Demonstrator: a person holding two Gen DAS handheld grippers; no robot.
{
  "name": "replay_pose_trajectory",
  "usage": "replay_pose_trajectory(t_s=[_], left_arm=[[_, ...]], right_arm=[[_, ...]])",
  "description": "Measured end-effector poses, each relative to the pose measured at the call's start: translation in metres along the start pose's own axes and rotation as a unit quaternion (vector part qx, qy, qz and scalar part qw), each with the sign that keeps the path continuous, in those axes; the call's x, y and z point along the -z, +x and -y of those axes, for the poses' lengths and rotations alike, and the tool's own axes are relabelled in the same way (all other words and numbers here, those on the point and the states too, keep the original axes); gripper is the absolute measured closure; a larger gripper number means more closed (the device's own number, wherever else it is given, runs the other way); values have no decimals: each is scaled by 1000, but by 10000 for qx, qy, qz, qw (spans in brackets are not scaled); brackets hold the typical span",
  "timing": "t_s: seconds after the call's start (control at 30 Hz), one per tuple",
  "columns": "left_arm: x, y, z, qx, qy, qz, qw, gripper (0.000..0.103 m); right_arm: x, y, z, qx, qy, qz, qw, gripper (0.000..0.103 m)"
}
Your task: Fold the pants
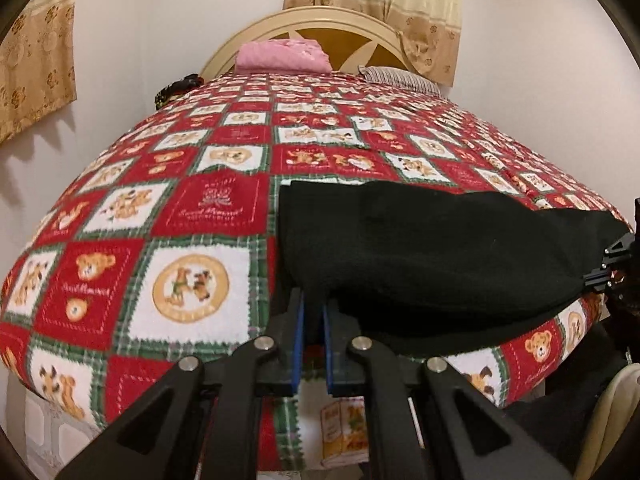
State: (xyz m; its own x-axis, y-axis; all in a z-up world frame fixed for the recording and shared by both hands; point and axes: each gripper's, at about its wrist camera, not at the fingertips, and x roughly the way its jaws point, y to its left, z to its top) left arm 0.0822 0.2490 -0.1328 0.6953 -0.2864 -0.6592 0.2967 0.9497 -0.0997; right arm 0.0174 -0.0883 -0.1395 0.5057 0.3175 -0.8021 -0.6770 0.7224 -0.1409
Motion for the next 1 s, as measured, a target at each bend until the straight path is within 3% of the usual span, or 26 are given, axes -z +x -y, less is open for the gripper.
replay_pose_trajectory(t_s=[0.07, 0.23, 0.3, 0.43, 0.53, 0.6, 0.7, 0.83, 0.9, 1.0], left_arm=[[1, 0, 1, -141, 59, -8, 9999, 87], [4, -10, 3, -362, 347, -121, 9987, 83], [9, -20, -1, -543, 412, -144, 9976, 79], [15, -41, -9, -854, 433, -161, 9953, 79], [8, -52, -2, -892, 506, -53, 9947, 79], [-2, -55, 15, -689, 603, 66, 9958, 77], [-20, -48, 53, -304, 894, 230, 9953, 63], [-42, -27, 120, 452, 1368, 365, 9889, 63], [-50, -11, 156, 897, 1587, 351, 9826, 63], [-51, 12, 209, 1479, 1916, 223, 9700, 63]], right_arm=[[0, -1, 2, -34, 69, 25, 10000, 100], [2, -3, 4, -108, 77, -14, 9999, 96], [6, -8, 5, -86, 111, -87, 9999, 89], [23, -24, 14, 4, 356, -131, 9993, 85], [37, -38, 24, 155, 658, -139, 9976, 85], [46, -49, 31, 355, 866, -121, 9955, 85], [64, -71, 46, 738, 1227, -30, 9897, 85], [96, -117, 75, 1556, 1807, 109, 9711, 84], [114, -141, 95, 1974, 2161, 118, 9561, 85], [152, -185, 132, 2639, 2830, 120, 9220, 84]])
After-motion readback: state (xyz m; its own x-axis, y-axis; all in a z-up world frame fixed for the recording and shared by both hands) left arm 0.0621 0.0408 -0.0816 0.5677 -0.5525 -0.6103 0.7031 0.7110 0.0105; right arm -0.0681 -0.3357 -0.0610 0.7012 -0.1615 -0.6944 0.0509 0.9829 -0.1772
